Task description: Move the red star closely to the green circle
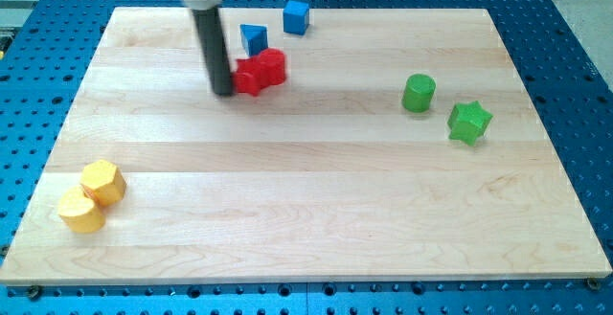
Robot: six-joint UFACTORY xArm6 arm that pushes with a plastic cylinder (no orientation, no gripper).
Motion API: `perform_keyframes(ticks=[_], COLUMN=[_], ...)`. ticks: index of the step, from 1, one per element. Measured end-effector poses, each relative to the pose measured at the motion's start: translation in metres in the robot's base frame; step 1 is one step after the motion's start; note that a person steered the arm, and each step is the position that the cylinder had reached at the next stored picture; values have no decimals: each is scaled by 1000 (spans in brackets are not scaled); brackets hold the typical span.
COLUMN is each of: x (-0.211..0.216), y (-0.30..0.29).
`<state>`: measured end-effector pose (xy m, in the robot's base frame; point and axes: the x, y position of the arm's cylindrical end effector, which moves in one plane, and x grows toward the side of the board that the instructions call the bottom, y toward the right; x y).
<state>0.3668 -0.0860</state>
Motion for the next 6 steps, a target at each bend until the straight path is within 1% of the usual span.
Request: perform_keyframes(ticks=[1, 2, 3, 4, 5, 6], x=[-4, -13, -27, -7, 30, 30], y=[13, 1, 58, 144, 193, 164])
